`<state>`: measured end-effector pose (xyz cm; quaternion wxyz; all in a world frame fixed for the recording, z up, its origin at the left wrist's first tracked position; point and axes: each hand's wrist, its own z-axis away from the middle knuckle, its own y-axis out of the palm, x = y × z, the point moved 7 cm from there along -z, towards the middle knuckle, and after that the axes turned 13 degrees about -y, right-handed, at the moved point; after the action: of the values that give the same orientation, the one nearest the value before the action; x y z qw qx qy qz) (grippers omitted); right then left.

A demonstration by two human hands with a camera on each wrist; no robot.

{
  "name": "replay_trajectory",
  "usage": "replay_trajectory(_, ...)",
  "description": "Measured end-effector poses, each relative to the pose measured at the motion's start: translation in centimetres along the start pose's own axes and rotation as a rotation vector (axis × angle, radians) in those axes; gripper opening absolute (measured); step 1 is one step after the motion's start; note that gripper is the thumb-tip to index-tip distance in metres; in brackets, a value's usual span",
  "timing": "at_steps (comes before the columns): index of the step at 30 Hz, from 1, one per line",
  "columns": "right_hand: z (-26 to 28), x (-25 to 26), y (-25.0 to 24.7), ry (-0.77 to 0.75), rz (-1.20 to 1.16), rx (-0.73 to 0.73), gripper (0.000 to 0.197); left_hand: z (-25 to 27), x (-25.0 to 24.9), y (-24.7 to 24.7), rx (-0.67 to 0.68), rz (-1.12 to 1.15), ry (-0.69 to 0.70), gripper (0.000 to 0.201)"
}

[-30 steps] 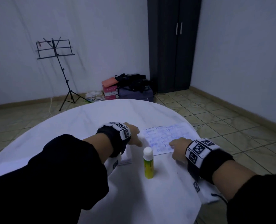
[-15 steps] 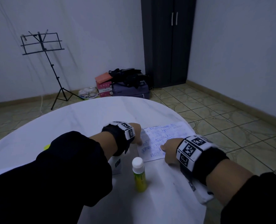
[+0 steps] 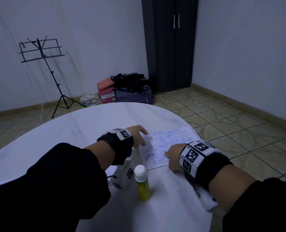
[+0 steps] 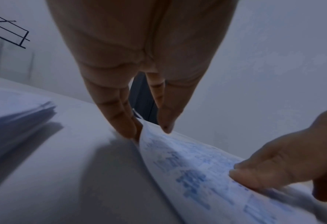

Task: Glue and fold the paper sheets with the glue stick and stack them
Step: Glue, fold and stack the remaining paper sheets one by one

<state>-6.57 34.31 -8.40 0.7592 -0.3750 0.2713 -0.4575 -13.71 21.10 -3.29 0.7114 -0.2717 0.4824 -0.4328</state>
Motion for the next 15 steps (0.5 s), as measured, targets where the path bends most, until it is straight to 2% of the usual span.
replay_trajectory(2, -0.8, -0.5, 0.0, 0.034, 0.016, -0.028, 0.052, 0.0, -0.1, 0.4, 0.031, -0.046, 0.013, 0.031)
replay_trajectory(3, -1.7, -1.2, 0.8, 0.085, 0.034, 0.021, 0.052, -0.1, 0.0, 0.5, 0.035, -0.078, 0.013, 0.027)
replay_trajectory(5, -2.4, -1.6, 1.2, 0.085, 0.024, 0.002, 0.055, 0.2, -0.1, 0.4, 0.019, -0.100, 0.031, 0.022)
replay_trajectory(8, -5.4, -3.7, 2.6, 0.122, -0.039, -0.022, 0.050, 1.7, -1.2, 0.2, -0.021, -0.147, 0.160, 0.021)
replay_trajectory(10, -2.0, -1.9, 0.9, 0.159, -0.075, -0.028, 0.031, 2.8, -2.3, 0.5, -0.046, -0.245, 0.280, 0.022)
replay_trajectory(11, 0.4, -0.3, -0.2, 0.147, -0.123, -0.063, 0.029, 3.2, -2.6, 0.5, -0.048, -0.268, 0.311, 0.023)
replay_trajectory(15, 3.6, 1.3, -1.6, 0.121, -0.214, -0.142, 0.044, 3.2, -1.9, 0.9, 0.053, -0.258, 0.251, 0.028)
